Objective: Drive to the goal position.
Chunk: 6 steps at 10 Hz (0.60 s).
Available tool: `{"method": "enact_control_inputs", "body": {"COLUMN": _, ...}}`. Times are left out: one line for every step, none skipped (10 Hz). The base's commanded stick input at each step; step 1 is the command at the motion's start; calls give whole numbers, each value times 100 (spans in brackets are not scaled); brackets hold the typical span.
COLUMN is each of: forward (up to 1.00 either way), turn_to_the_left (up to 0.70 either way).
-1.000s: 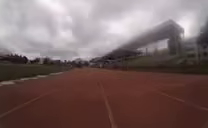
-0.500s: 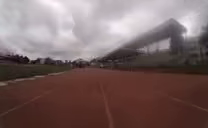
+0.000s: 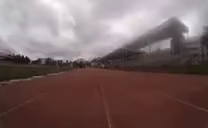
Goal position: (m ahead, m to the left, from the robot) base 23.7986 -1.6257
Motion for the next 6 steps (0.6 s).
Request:
{"method": "enact_control_inputs", "body": {"forward": 70, "turn_to_the_left": 35}}
{"method": "enact_control_inputs", "body": {"forward": 70, "turn_to_the_left": 35}}
{"method": "enact_control_inputs", "body": {"forward": 70, "turn_to_the_left": 35}}
{"method": "enact_control_inputs", "body": {"forward": 70, "turn_to_the_left": 35}}
{"method": "enact_control_inputs", "body": {"forward": 70, "turn_to_the_left": 35}}
{"method": "enact_control_inputs", "body": {"forward": 70, "turn_to_the_left": 35}}
